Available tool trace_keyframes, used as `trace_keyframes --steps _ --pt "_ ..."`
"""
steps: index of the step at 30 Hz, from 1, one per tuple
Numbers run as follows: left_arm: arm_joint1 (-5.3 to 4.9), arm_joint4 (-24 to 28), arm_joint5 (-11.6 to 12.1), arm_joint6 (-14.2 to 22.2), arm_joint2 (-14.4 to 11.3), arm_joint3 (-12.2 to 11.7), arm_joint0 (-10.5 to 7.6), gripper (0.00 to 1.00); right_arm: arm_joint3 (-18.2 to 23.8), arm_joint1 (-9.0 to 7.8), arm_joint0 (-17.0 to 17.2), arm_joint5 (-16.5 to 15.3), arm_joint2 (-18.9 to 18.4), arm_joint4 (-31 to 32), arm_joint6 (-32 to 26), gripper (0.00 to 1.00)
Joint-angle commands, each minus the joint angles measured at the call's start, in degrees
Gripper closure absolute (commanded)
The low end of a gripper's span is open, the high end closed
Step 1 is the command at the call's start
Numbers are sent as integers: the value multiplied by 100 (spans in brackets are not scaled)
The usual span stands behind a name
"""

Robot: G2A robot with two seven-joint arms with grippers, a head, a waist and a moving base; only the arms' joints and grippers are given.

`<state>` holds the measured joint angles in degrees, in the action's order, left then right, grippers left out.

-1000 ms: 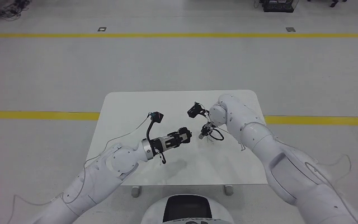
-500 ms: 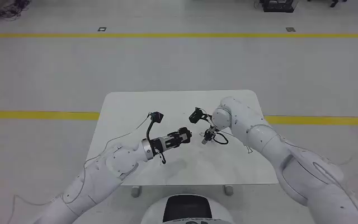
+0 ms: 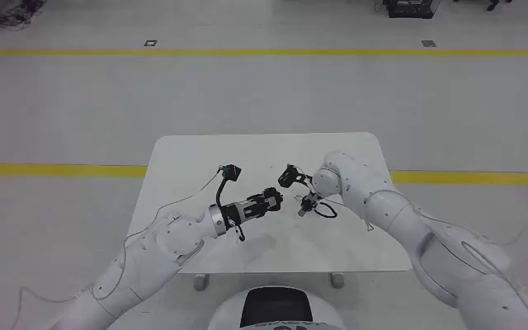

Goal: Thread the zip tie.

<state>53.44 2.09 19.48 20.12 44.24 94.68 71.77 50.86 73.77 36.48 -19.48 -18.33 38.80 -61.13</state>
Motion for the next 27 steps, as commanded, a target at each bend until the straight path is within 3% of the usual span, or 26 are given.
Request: trace_keyframes --steps 1,7,14,19,27 --pt "0 0 0 0 0 0 0 100 9 -27 -13 0 62 3 64 57" --pt "0 0 0 0 0 0 0 100 -37 -59 -45 0 276 44 348 61" --pt "0 0 0 0 0 0 0 100 -271 14 -129 0 589 -53 653 64" --pt "0 0 0 0 0 0 0 100 -466 127 -186 0 859 -155 861 65" --pt "0 0 0 0 0 0 0 100 -865 434 -122 0 859 -4 878 66"
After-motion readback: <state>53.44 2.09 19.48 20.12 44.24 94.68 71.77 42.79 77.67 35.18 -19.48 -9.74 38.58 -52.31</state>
